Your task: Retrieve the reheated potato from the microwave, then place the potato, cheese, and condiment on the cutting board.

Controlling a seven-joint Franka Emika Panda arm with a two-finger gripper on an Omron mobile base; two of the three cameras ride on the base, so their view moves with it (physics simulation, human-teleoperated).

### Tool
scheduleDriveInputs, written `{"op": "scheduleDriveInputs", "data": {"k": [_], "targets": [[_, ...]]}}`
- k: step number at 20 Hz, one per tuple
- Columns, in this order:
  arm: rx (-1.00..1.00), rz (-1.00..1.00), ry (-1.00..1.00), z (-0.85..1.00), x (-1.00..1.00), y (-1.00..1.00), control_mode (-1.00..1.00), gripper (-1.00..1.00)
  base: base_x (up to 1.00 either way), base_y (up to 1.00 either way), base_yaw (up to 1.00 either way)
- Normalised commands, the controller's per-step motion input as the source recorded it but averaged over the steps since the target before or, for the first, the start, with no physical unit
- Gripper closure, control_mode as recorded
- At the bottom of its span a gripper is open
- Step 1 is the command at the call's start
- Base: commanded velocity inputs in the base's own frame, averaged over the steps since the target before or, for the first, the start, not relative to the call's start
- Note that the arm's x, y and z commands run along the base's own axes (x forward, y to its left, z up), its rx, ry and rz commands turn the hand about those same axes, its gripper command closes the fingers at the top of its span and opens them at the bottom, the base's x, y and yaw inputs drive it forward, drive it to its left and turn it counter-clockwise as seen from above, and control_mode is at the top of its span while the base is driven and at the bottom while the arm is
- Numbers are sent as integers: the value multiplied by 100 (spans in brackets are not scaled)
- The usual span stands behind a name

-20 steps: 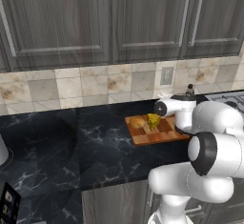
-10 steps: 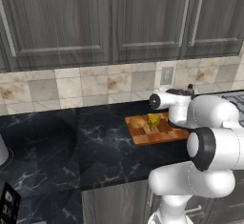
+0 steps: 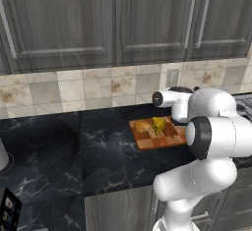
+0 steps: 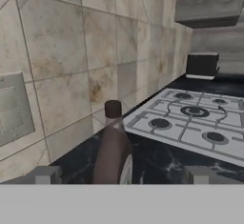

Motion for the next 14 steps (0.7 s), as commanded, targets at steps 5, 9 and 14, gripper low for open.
{"op": "scheduleDriveInputs", "data": {"k": [5,9,14], "targets": [[0,0,-1,-15,19,-12,-100,-100,0,0,0],[0,0,-2,-18,18,-17,-100,-100,0,0,0],[0,0,-5,-20,2,-20,-100,-100,0,0,0]]}}
